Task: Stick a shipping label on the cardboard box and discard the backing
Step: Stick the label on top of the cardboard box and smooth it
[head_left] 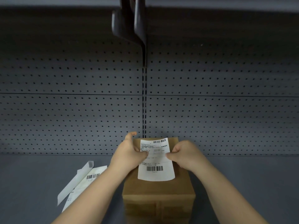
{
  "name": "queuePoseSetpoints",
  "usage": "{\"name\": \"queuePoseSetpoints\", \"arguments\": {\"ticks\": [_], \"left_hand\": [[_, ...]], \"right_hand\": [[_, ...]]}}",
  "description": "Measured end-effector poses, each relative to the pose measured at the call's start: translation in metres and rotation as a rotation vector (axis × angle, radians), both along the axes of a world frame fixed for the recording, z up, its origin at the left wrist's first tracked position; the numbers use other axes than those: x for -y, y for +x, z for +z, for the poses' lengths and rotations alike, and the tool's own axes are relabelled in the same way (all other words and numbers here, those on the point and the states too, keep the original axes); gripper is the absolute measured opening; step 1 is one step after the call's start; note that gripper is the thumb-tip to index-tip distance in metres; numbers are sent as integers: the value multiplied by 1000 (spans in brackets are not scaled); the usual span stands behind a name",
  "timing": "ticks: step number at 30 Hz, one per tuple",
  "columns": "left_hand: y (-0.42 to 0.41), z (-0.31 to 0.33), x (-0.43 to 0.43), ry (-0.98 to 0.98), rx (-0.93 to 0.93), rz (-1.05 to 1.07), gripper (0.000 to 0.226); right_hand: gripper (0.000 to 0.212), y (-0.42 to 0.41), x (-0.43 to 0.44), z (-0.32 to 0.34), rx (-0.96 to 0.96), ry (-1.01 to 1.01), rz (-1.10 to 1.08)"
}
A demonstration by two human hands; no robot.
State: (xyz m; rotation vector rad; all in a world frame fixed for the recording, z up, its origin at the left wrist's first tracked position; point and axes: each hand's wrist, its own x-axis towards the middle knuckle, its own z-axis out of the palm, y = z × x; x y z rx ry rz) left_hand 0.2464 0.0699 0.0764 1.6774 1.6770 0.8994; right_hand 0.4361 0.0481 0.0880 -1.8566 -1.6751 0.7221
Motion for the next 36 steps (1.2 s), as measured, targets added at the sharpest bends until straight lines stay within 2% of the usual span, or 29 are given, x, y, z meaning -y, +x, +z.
{"name": "queuePoseSetpoints", "arguments": {"ticks": [17,36], "left_hand": [[4,3,2,19,-108,-24,77],[3,2,3,52,-116,-35,75]], "right_hand": [[28,-1,0,-1,62,9,-20],[24,-3,-2,-5,103,-2,-30]]}}
